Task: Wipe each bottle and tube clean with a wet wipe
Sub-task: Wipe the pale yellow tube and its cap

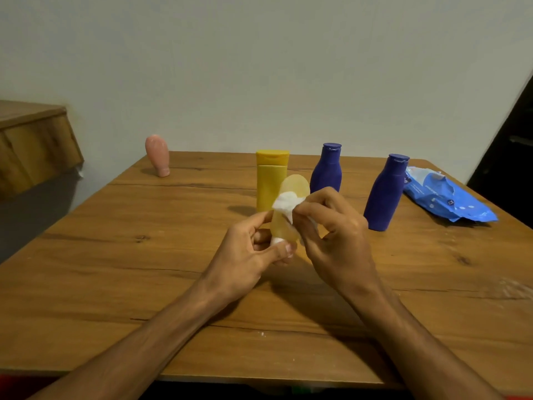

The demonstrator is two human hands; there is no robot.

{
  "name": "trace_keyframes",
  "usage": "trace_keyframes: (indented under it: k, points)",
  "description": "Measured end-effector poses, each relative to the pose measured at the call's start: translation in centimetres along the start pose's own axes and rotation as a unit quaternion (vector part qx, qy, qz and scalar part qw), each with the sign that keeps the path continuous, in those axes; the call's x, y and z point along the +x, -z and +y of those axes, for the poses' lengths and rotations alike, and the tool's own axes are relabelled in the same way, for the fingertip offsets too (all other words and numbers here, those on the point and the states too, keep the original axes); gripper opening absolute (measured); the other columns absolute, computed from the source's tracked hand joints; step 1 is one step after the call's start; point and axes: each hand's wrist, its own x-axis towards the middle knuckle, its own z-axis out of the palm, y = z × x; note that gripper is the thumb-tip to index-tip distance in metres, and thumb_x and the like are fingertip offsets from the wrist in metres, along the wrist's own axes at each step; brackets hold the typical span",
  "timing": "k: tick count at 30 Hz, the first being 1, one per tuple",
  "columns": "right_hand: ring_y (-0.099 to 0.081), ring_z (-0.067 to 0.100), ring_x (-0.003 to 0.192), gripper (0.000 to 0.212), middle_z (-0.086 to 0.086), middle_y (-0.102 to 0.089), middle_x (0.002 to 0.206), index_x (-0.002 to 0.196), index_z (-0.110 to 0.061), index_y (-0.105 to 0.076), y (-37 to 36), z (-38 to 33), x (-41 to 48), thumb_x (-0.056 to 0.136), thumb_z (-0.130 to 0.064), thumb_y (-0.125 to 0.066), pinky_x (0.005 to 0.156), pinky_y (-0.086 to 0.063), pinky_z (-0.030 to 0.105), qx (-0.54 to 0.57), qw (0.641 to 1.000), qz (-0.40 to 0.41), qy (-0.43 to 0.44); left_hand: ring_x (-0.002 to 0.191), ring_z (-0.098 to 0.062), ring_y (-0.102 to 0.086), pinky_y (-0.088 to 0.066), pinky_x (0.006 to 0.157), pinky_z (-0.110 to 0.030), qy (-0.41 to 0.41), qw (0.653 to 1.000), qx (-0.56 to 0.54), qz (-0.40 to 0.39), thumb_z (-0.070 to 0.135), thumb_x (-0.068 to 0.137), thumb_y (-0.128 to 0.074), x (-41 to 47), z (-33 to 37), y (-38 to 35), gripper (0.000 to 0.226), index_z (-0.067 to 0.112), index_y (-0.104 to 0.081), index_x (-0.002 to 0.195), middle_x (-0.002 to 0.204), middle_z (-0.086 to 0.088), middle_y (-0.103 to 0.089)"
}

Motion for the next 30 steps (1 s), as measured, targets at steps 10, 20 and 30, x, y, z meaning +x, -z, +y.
trace_keyframes:
  k: [10,20,30]
  points:
    - [-0.053,0.010,0.081,0.022,0.008,-0.058,0.091,0.086,-0.003,-0.066,0.2,-0.1,0.2,0.086,-0.021,-0.054,0.066,-0.043,0.010,-0.037,0.999,0.025,0.020,0.102,-0.013,-0.070,-0.057,0.080,-0.026,-0.011,1.000,0.025,-0.009,0.004,0.082,-0.070,-0.2,0.0,-0.2,0.044,0.023,-0.059,0.121,0.109,0.002,-0.074]
    - [-0.057,0.021,0.083,0.020,0.013,-0.059,0.094,0.092,-0.002,-0.066,0.5,0.3,0.4,0.090,-0.017,-0.053,0.063,-0.052,0.031,-0.067,0.996,0.020,0.046,0.106,-0.009,-0.067,-0.055,0.088,-0.027,-0.022,0.996,0.086,-0.019,0.007,0.084,-0.072,-0.2,-0.2,-0.2,0.046,0.019,-0.058,0.127,0.111,0.004,-0.073]
    - [-0.056,0.022,0.082,0.017,0.012,-0.057,0.093,0.096,-0.002,-0.066,0.4,0.3,0.4,0.090,-0.013,-0.054,0.062,-0.051,0.033,-0.076,0.996,0.022,0.039,0.106,-0.006,-0.067,-0.055,0.089,-0.028,-0.023,0.993,0.118,-0.016,0.006,0.086,-0.071,-0.3,-0.4,-0.3,0.047,0.034,-0.057,0.120,0.112,0.006,-0.072]
